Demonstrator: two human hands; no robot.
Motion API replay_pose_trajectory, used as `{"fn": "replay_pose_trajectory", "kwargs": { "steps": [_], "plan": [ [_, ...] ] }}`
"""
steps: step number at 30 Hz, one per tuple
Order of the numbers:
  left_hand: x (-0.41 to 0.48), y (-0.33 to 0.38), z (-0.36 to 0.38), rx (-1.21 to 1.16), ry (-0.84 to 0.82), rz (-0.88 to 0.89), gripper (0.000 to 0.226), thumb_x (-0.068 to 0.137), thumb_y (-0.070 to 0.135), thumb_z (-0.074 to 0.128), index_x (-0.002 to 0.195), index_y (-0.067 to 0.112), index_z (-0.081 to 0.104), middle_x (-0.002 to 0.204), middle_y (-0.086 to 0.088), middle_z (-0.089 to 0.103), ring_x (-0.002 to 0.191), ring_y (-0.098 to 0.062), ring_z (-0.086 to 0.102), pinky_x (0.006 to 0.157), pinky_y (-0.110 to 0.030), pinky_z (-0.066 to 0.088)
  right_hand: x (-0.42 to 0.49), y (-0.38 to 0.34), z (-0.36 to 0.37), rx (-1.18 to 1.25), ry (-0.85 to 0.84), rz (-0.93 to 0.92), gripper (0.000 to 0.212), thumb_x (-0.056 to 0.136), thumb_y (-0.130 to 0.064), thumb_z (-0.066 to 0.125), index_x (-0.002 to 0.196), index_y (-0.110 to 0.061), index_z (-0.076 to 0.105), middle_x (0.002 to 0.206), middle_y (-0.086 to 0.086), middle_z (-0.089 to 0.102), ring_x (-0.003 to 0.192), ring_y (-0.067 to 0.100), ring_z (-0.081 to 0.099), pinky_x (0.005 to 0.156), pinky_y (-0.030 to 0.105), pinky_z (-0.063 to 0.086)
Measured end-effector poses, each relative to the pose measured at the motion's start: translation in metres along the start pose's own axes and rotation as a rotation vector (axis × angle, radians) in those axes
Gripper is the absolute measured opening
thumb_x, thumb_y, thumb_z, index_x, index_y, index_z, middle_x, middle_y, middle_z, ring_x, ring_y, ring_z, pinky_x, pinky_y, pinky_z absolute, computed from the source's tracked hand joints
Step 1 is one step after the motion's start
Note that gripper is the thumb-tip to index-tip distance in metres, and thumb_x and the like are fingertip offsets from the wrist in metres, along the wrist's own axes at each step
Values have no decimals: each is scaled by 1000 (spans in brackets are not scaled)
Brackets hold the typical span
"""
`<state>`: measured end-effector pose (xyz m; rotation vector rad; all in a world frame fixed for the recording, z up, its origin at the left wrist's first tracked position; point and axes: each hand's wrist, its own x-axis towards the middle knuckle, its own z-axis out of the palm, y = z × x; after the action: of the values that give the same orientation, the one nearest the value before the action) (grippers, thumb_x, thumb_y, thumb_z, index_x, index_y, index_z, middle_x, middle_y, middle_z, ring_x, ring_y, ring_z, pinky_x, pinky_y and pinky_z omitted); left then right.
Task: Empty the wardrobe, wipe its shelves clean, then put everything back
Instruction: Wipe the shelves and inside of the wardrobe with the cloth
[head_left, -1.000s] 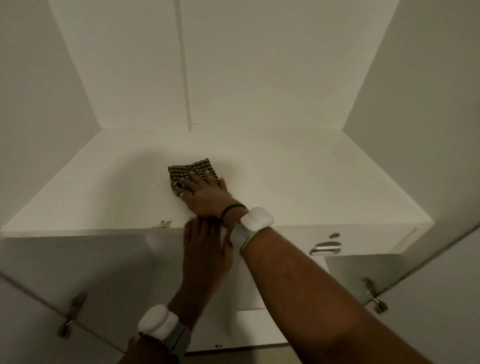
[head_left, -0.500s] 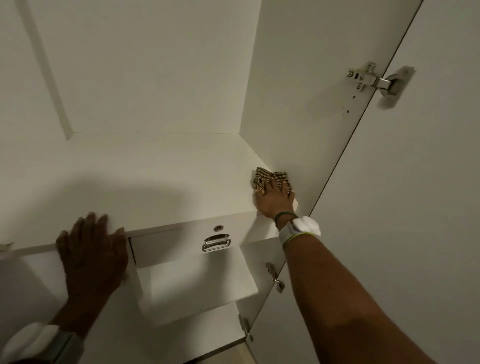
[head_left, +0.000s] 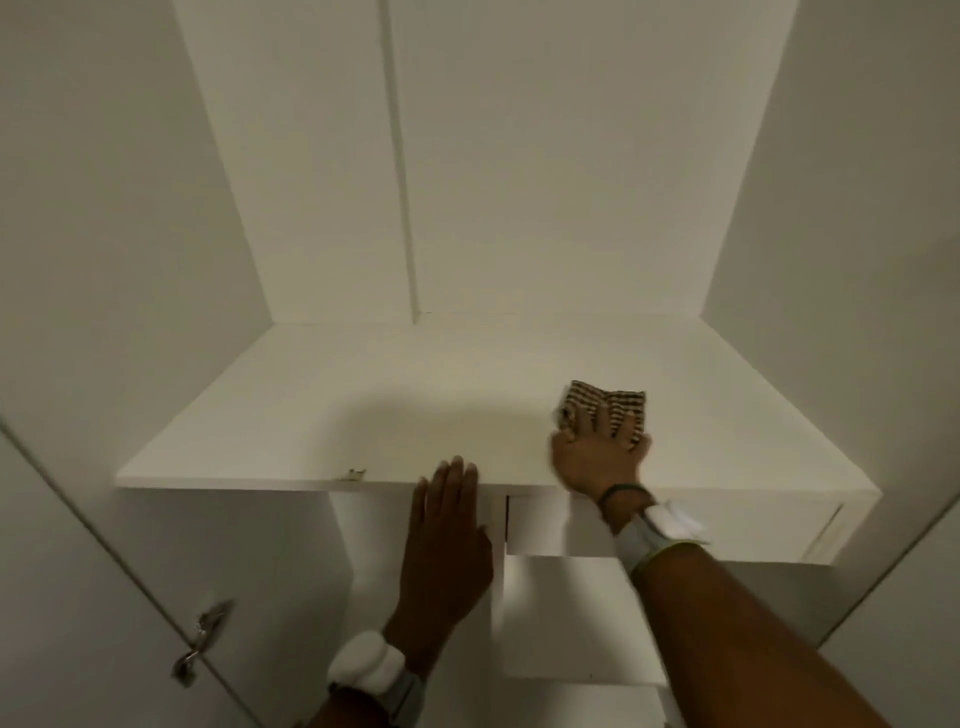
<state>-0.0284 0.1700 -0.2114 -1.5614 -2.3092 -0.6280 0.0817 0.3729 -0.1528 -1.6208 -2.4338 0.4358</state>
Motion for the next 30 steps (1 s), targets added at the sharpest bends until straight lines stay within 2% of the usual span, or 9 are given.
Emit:
{"fn": "replay_pose_trajectory", "kwargs": {
  "steps": [4, 6, 8, 9, 11, 15, 20, 25, 30],
  "plan": [
    [-24, -10, 8, -70, 5, -42, 84, 84, 20, 60, 159, 9, 23, 166, -11, 21, 155, -26, 11, 125, -48, 13, -31, -107, 36, 40, -73, -253, 62, 101, -53, 31, 158, -34, 20, 169, 1, 4, 153, 38, -7, 118, 63, -9],
    [-25, -22, 16, -116, -71, -75, 74, 91, 18, 60, 155, 0, 29, 160, -20, 30, 152, -33, 22, 123, -47, 16, -50, -144, 50, 49, -155, -390, 63, 100, -55, 29, 159, -34, 19, 169, 0, 3, 153, 35, -11, 118, 61, -14],
    [-25, -25, 18, -207, -168, -212, 57, 104, 22, 42, 151, -7, 31, 158, -24, 31, 148, -36, 27, 120, -40, 17, -62, -158, 56, 42, -207, -497, 62, 101, -57, 25, 159, -35, 19, 169, 0, 3, 153, 33, -13, 118, 59, -16],
    [-25, -30, 16, -204, -116, -230, 57, 105, 28, 36, 150, -6, 32, 155, -23, 31, 145, -37, 29, 119, -39, 19, -65, -165, 55, 50, -209, -541, 61, 101, -58, 24, 158, -36, 20, 169, -1, 4, 154, 31, -12, 119, 58, -16],
    [-31, -35, 19, -184, 119, -124, 56, 96, 24, 46, 144, -3, 36, 148, -23, 37, 138, -40, 33, 121, -43, 17, -65, -154, 50, 75, -202, -566, 58, 102, -59, 21, 157, -39, 23, 169, -5, 7, 155, 27, -10, 120, 56, -15],
    [-20, -20, 8, -204, 267, 37, 63, 77, 5, 55, 139, -3, 47, 148, -25, 40, 142, -43, 34, 119, -58, 22, -53, -85, 31, 69, -71, -450, 55, 103, -57, 26, 155, -38, 30, 167, -5, 17, 155, 27, 1, 121, 57, -7],
    [9, 14, 20, -171, 197, 38, 65, 80, 15, 52, 144, 1, 45, 152, -20, 39, 149, -36, 27, 122, -59, 13, -33, 59, -13, 17, 126, -177, 51, 102, -50, 32, 151, -39, 38, 164, -5, 28, 151, 29, 19, 117, 58, 13],
    [14, 25, 33, -65, 193, -24, 65, 80, 17, 52, 144, 4, 46, 149, -16, 43, 146, -36, 31, 122, -59, 10, -22, 192, -60, -14, 193, 159, 53, 103, -48, 27, 154, -34, 32, 166, -1, 22, 153, 33, 10, 120, 63, 2],
    [12, 21, 30, -29, 179, 22, 68, 80, 13, 58, 146, 6, 45, 151, -14, 43, 145, -35, 33, 122, -58, 13, -19, 220, -64, -27, 241, 265, 56, 102, -50, 27, 155, -33, 30, 167, 0, 18, 154, 34, 3, 120, 64, -3]
  ]
}}
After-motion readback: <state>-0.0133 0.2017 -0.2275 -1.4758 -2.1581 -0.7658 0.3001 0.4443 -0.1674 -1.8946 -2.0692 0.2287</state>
